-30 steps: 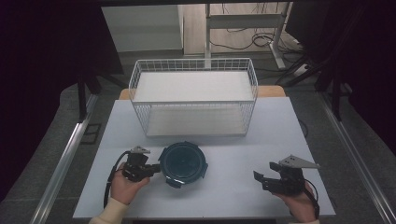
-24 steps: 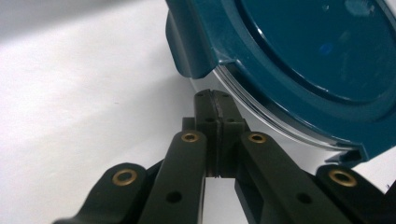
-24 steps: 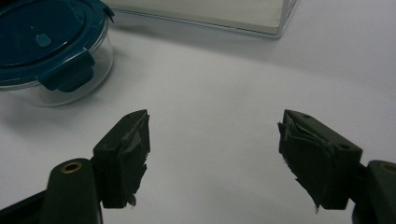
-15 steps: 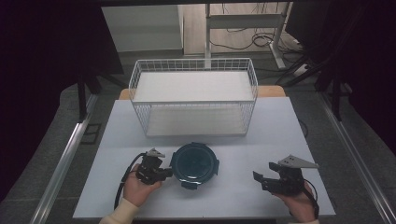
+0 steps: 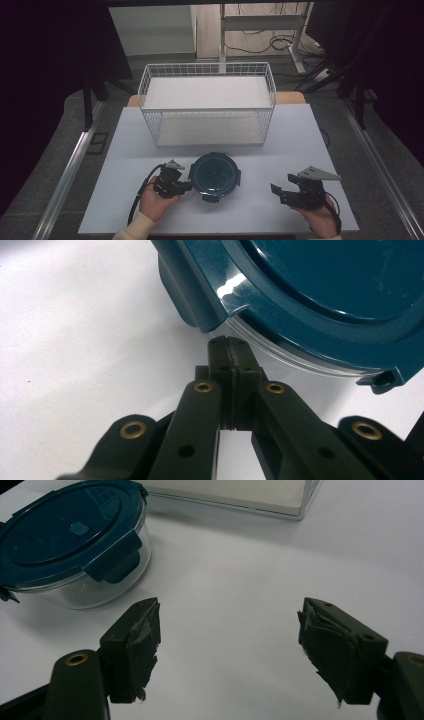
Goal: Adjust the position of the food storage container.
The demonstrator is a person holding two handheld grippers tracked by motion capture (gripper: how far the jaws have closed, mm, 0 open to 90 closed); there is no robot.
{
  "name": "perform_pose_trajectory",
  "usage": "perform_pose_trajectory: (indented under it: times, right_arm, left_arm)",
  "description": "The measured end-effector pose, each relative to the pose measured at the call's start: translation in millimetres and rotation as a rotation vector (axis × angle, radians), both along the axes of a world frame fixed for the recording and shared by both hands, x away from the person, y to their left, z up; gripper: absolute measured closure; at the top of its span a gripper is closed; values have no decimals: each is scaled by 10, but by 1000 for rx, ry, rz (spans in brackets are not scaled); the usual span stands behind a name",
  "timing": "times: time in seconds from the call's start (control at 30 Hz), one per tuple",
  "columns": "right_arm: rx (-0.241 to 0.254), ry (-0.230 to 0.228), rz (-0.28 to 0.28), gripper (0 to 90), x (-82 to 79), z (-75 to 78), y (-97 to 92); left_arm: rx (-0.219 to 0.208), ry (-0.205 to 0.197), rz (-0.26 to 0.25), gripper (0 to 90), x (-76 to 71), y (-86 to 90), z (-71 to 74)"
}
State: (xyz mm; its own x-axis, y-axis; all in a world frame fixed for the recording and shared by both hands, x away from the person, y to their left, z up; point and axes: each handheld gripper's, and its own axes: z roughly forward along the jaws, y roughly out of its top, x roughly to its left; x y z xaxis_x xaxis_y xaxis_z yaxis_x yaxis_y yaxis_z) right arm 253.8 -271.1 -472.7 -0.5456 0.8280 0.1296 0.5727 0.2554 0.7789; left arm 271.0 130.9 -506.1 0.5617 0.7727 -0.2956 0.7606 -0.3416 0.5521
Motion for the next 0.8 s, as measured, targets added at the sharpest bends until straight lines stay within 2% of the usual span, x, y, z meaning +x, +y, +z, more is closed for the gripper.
perform_pose_trajectory:
  times: [0.07, 0.13, 0.27, 0.37, 0.4, 0.43, 0.47, 0.5, 0.57, 0.63, 0.7, 0.8]
  right_arm:
    - [0, 0, -1, 245, 0, 1, -2]
    - [1, 0, -2, 245, -1, 3, -6]
    - [4, -10, -5, 246, -24, 23, -20]
    - [15, -7, -8, 246, -29, 33, -26]
    - [18, -7, -6, 246, -26, 33, -22]
    - [18, -11, 6, 245, -17, 35, -7]
    - [34, -12, 18, 243, -8, 43, 22]
    - [34, -12, 18, 243, -8, 43, 22]
    - [60, -12, 34, 241, 7, 55, 57]
    - [62, -18, 42, 237, 15, 58, 101]
    - [61, -19, 49, 236, 15, 52, 137]
    - [59, -20, 66, 232, 3, 49, 166]
  left_arm:
    - [2, -8, -6, 900, -3, 0, -2]
    - [23, -34, -21, 900, -25, 1, 15]
    - [64, -84, -15, 900, -91, 58, 82]
    - [14, -101, 18, 900, -134, 196, 157]
    - [-22, -112, 24, 888, -160, 270, 197]
    - [-48, -118, 39, 834, -181, 311, 222]
    - [-60, -117, 49, 720, -193, 344, 241]
    - [-74, -115, 62, 720, -201, 371, 255]
    - [-84, -110, 78, 600, -221, 431, 295]
    - [-93, -132, 110, 477, -249, 481, 345]
    - [-117, -134, 121, 392, -270, 516, 381]
    - [-143, -136, 129, 348, -282, 564, 418]
